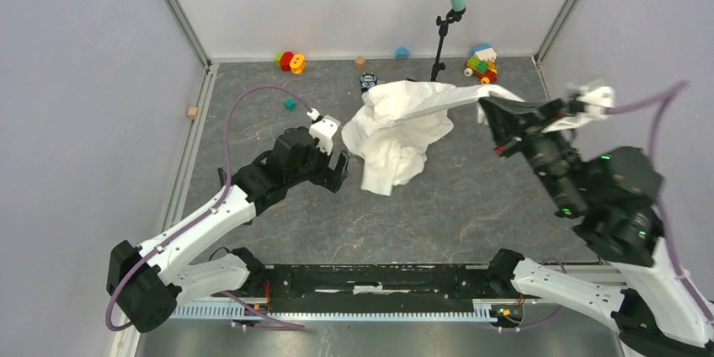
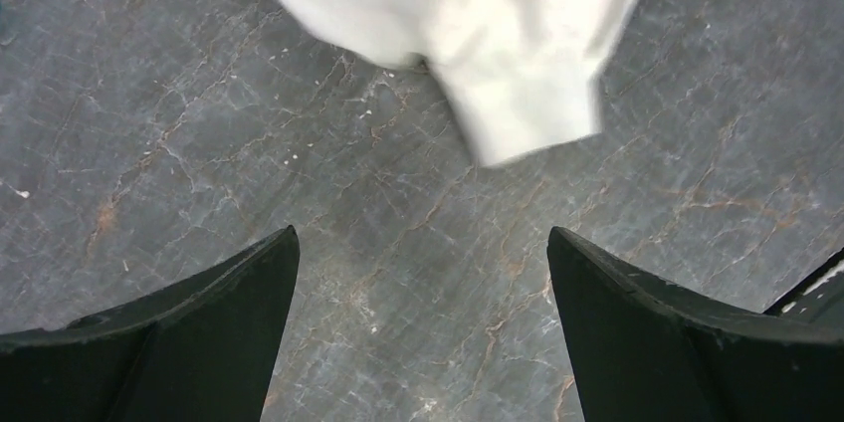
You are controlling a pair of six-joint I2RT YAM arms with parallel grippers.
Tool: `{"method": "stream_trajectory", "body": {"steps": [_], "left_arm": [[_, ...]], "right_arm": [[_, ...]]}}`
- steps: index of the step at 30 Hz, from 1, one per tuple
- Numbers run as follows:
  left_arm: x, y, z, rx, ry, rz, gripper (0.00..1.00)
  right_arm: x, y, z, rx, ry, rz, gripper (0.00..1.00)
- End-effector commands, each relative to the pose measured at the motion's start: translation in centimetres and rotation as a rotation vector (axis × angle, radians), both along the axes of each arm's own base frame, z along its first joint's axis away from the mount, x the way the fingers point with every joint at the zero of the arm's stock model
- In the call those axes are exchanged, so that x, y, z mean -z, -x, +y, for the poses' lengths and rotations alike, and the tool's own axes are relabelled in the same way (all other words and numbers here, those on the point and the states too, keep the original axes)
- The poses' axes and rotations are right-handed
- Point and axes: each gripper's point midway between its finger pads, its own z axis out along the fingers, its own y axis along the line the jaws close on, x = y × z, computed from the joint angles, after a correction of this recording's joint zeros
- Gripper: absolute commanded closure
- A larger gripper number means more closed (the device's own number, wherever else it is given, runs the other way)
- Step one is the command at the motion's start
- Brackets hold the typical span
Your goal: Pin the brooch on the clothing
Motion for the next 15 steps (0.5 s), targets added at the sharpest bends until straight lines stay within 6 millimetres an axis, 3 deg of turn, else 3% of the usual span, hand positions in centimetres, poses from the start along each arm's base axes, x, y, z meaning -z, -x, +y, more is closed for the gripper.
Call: {"method": "stream_trajectory", "body": {"steps": [1, 4, 7, 9, 11, 15], "left_arm": [[-2.2, -1.1, -0.1, 0.060, -0.021, -0.139, 0.00], [-2.2, -0.9, -0.1, 0.062, -0.008, -0.142, 0.00], [-1.7, 1.4, -3.0, 0.232, 0.086, -0.083, 0.00], [-2.1, 4.1, -5.6, 0.377, 0.219, 0.002, 0.00], [-2.7, 6.0, -7.0, 0.432, 0.308, 0.085, 0.00], [-5.1, 7.7, -8.8, 0.331, 0.501, 0.181, 0.00]], "right_arm": [[-7.5, 3.7, -1.7, -0.112, -0.104, -0.166, 1.00], [-11.6, 5.5, -4.2, -0.099, -0.190, -0.250, 1.00], [-13.4, 6.2, -6.0, -0.064, -0.250, -0.286, 1.00], [-13.6, 5.9, -6.7, -0.028, -0.260, -0.288, 1.00], [-13.1, 5.5, -6.7, -0.006, -0.255, -0.270, 1.00], [-11.8, 4.4, -5.8, 0.009, -0.215, -0.237, 1.00]]}}
